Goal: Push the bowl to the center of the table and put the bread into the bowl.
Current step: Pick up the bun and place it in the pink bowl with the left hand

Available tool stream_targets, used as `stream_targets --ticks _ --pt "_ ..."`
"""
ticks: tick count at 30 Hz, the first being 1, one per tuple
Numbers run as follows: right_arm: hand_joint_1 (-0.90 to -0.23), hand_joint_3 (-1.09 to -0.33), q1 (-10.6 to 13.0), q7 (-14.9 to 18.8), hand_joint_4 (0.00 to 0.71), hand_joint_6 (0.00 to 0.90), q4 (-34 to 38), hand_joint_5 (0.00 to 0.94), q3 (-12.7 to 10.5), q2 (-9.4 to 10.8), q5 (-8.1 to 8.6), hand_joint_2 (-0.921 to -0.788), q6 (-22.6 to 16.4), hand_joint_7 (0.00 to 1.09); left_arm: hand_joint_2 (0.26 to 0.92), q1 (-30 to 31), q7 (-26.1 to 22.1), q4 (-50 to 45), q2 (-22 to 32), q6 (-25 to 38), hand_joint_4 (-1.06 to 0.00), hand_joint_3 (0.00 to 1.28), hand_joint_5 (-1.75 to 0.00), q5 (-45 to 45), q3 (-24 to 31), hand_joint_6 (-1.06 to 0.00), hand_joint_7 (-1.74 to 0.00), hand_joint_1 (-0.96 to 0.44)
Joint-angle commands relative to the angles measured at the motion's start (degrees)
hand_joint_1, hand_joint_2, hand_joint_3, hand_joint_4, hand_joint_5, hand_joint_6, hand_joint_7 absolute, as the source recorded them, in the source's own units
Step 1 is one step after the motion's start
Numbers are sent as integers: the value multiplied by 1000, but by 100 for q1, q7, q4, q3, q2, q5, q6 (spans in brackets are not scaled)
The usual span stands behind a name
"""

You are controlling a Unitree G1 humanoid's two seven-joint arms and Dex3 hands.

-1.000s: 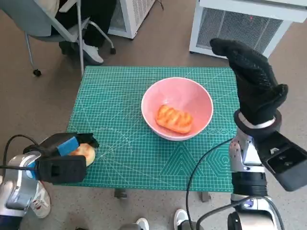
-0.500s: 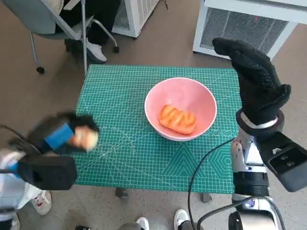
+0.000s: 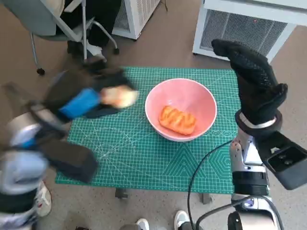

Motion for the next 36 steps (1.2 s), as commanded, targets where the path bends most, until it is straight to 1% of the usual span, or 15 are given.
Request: stream_targets --ticks 1,4,10,13,14,15,16,17,18,20,23,24,26,31,36 --pt "-567 -857 -10 30 -1 -1 129 478 -3 28 -32 -921 -38 657 920 -785 336 1184 -400 -588 -618 107 -1126 323 -486 -611 -1300 1" --pt "-571 -863 9 10 -1 -1 100 474 3 45 -29 -921 -18 650 920 -1106 455 1910 -663 -806 -623 101 -1123 348 -659 -619 -1287 1" --pt "-578 -868 72 -40 -1 -1 3 469 5 69 -21 -921 55 674 920 -1456 461 2860 -1148 -577 -628 101 -1123 635 -1066 -615 -1283 1" --pt "-580 -867 110 -55 -1 -1 -46 467 2 70 -20 -921 100 683 921 -1557 92 3218 -1349 -346 -604 131 -1145 621 -1260 -570 -1329 0" --pt "-581 -867 120 -60 -1 -1 -63 467 2 73 -23 -921 116 684 921 -1590 -43 3319 -1397 -277 -568 152 -1024 608 -1315 -554 -1348 -70" --pt "-582 -868 132 -72 -1 -1 -88 467 4 76 -28 -921 140 686 921 -1640 -282 3447 -1453 -114 -565 185 -752 632 -1416 -528 -1377 -170" --pt "-583 -869 140 -81 -1 -1 -104 467 6 79 -33 -921 156 686 903 -1677 -446 3537 -1489 -2 -482 146 -486 650 -1483 -424 -1045 -197" --pt "-584 -869 155 -101 -1 -1 -132 467 7 80 -48 -921 179 687 902 -1714 -700 3600 -1538 247 -453 123 -389 695 -1573 -410 -880 -206" --pt "-586 -870 165 -118 -1 -1 -152 467 8 83 -61 -921 196 687 901 -1740 -877 3639 -1571 425 -370 82 -249 724 -1631 -377 -599 -240" --pt "-591 -871 185 -142 -1 -1 -185 467 12 88 -81 -921 227 687 895 -1797 -1193 3719 -1667 823 -191 39 -101 824 -1756 -276 -264 -331" --pt "-596 -870 223 -168 -1 -1 -243 466 19 96 -93 -921 262 686 895 -1833 -1373 3729 -1741 1102 -65 18 -33 971 -1902 -203 -92 -421" --pt "-598 -869 233 -178 -1 -1 -258 465 21 98 -99 -921 269 686 895 -1831 -1385 3712 -1743 1119 -52 16 -26 1001 -1927 -196 -75 -440" --pt "-599 -868 256 -203 -1 -1 -292 463 24 96 -116 -921 275 684 898 -1799 -1243 3714 -1693 942 -21 11 -10 1057 -1960 -184 -38 -498" --pt "-597 -868 271 -217 -1 -1 -322 460 19 82 -117 -921 273 682 914 -1589 -451 3841 -1576 239 -3 13 -1 959 -1793 -191 -21 -574" --pt "-607 -863 243 -200 -1 -1 -289 459 -1 57 -92 -921 242 672 920 -1464 -98 3996 -1544 -248 0 103 1 550 -1474 -175 -8 -679"
